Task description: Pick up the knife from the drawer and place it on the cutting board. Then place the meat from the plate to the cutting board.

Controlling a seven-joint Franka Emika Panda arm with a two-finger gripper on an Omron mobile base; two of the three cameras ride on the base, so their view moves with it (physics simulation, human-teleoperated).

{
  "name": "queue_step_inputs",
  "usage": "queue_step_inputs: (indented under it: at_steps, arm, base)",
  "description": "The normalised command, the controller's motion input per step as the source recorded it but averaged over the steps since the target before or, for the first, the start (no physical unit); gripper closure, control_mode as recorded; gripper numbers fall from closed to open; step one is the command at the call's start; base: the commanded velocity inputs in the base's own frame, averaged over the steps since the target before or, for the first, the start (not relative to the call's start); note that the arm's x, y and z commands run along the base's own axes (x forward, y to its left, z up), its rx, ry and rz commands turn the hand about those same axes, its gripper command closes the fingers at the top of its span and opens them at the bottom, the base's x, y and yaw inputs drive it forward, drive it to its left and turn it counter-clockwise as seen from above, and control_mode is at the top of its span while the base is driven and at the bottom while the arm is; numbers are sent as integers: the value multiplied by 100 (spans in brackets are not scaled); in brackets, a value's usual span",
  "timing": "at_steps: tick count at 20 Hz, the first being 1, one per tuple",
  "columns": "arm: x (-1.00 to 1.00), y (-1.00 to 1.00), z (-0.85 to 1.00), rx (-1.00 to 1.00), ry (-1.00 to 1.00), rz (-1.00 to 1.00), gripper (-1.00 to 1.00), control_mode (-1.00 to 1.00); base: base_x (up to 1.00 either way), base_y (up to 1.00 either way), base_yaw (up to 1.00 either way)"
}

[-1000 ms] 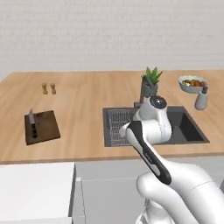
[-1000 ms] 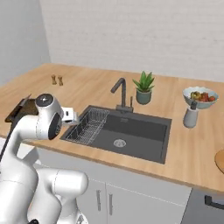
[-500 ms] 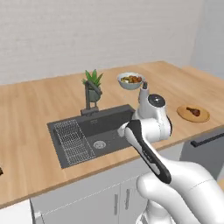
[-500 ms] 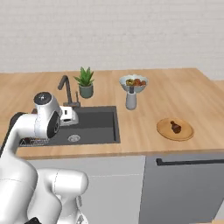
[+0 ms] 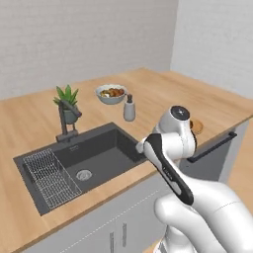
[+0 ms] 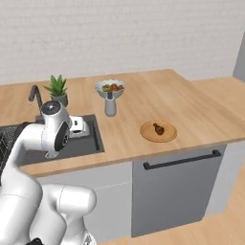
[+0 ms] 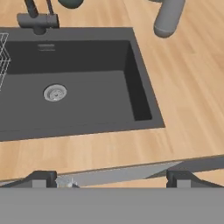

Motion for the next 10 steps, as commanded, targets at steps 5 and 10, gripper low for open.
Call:
queue_step_inputs:
  at_steps: [5,10]
  arm:
    - [0,0,0,0,0,0,-100,100]
    - [0,0,0,0,0,0,-100,100]
  base:
    - [29,-79,-8]
    - [7,-98,2]
